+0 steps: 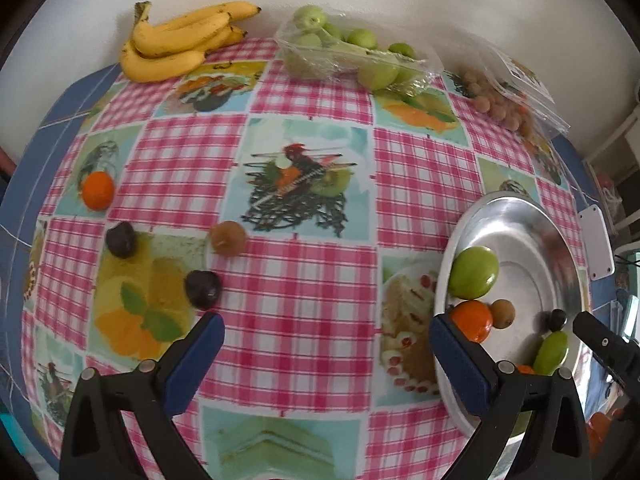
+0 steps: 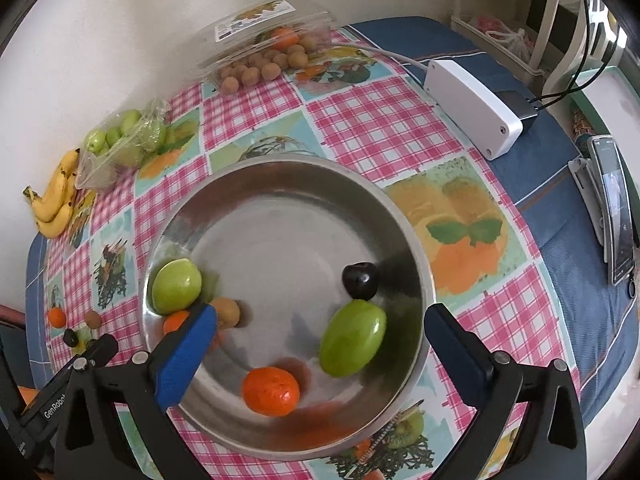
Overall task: Organize fruits
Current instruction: 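Withdraw both tools from the bowl back over the remaining fruits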
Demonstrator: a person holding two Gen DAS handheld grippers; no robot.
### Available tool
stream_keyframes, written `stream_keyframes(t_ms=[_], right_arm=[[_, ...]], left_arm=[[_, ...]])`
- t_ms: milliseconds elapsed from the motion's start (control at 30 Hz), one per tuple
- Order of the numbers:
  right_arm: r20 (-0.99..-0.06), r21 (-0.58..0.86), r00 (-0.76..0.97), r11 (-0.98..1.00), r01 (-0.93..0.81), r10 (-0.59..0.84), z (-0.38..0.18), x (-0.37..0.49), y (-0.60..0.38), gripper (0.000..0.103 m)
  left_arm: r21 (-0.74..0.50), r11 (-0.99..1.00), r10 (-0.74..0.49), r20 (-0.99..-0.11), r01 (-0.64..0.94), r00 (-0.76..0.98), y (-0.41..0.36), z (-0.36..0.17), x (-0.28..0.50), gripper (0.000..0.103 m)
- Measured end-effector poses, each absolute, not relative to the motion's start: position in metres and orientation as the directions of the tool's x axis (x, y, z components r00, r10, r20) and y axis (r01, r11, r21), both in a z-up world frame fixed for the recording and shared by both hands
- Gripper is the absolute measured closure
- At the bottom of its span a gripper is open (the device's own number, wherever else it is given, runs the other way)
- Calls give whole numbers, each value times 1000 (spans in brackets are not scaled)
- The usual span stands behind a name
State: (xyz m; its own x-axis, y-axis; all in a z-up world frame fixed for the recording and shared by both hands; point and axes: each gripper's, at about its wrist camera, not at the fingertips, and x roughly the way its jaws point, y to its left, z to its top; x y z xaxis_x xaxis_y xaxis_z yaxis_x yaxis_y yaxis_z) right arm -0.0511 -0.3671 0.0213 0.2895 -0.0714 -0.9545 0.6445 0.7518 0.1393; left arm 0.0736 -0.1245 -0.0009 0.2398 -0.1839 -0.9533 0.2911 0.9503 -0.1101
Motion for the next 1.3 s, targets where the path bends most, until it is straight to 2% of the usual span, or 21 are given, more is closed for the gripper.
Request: stream_keyframes(t_ms=[167, 367, 600, 800, 1300], right_arm=[[-953, 146, 299, 780, 609, -55, 25, -46, -354, 0], [-951, 174, 309, 794, 583, -18, 27, -34, -334, 0], [-937, 216, 348, 807, 549, 14, 34, -14, -305, 0], [-928, 256, 366, 835, 487, 71, 34, 4, -270, 0], [-936, 275, 305, 908, 317, 177, 1, 49, -168, 0]], left_arm=[[-73, 955, -162, -941, 288, 297, -110, 15, 76, 0], [-115, 978, -168, -929, 174, 329, -67, 28, 92, 0], [-106, 994, -106, -928, 19, 357, -7, 29, 110, 0], [-123, 991, -97, -930, -53, 354, 27, 26, 118, 0], [-84, 992, -50, -946, -94, 321, 57, 5, 134, 0]])
